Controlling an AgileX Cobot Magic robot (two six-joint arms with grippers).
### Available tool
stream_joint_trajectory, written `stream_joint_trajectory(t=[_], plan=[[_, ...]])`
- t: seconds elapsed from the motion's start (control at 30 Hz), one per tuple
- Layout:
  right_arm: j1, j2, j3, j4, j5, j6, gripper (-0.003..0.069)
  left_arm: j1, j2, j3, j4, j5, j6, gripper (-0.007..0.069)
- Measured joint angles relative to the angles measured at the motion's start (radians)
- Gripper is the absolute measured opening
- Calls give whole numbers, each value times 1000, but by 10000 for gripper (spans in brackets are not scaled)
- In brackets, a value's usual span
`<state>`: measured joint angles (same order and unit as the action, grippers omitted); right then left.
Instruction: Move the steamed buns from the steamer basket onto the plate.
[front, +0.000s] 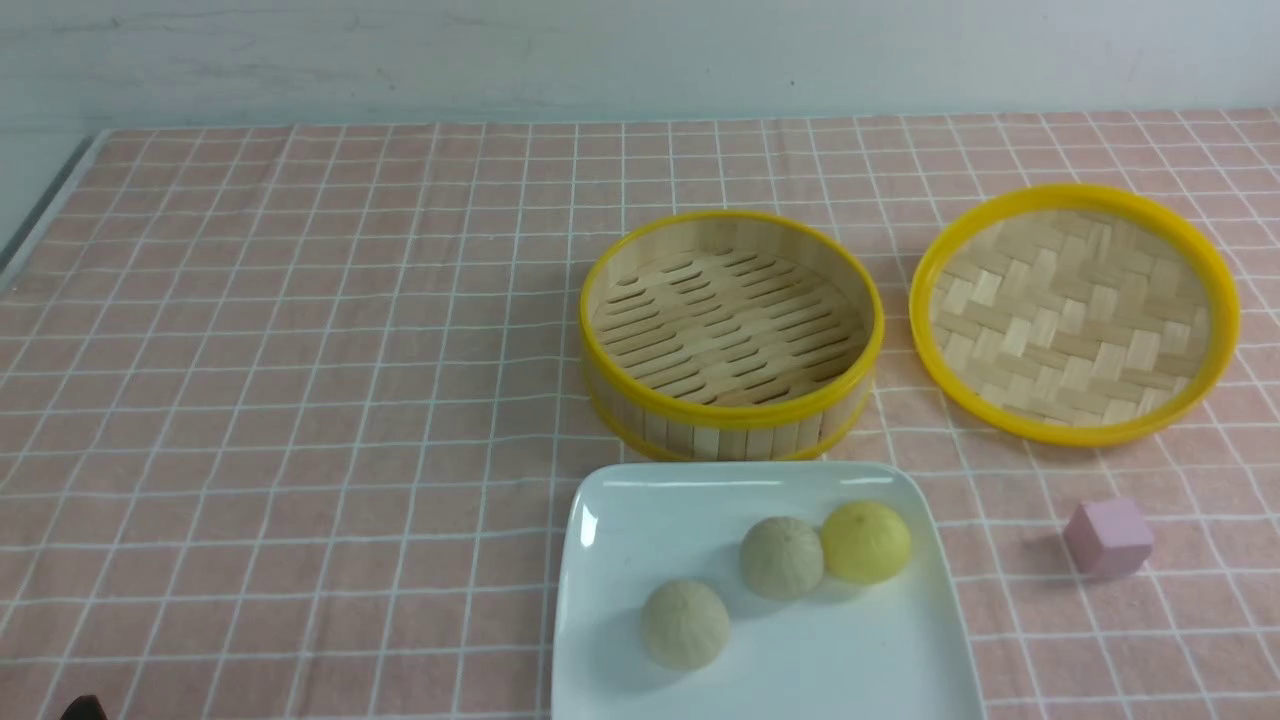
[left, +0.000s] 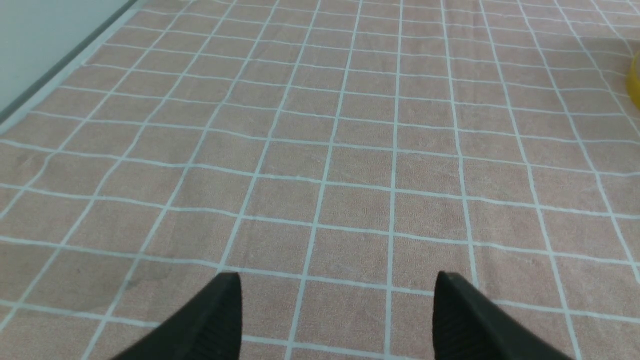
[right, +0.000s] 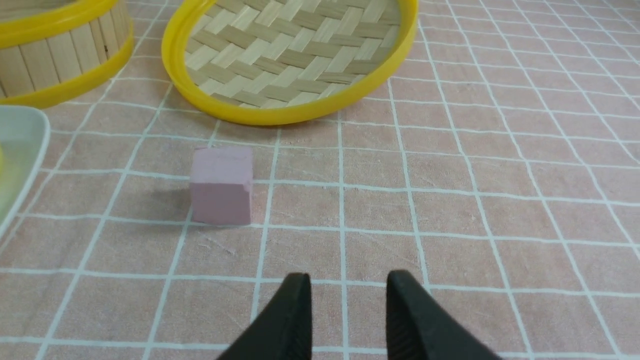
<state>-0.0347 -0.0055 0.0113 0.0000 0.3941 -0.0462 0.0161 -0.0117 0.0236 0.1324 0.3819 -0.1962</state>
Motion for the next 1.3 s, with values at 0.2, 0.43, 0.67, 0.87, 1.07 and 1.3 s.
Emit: stream_joint_trajectory(t=[0.2, 0.43, 0.67, 0.87, 1.07, 1.3], plan=[[0, 0, 0, -16, 0, 22, 239, 0, 0, 0, 0, 0, 0, 512], [0, 0, 0, -19, 0, 25, 239, 0, 0, 0, 0, 0, 0, 512], [0, 0, 0, -47, 0, 70, 239, 0, 0, 0, 0, 0, 0, 512], [0, 0, 0, -64, 0, 91, 239, 0, 0, 0, 0, 0, 0, 512], [0, 0, 0, -65, 0, 92, 239, 0, 0, 0, 0, 0, 0, 512], [0, 0, 0, -69, 0, 92, 239, 0, 0, 0, 0, 0, 0, 512]])
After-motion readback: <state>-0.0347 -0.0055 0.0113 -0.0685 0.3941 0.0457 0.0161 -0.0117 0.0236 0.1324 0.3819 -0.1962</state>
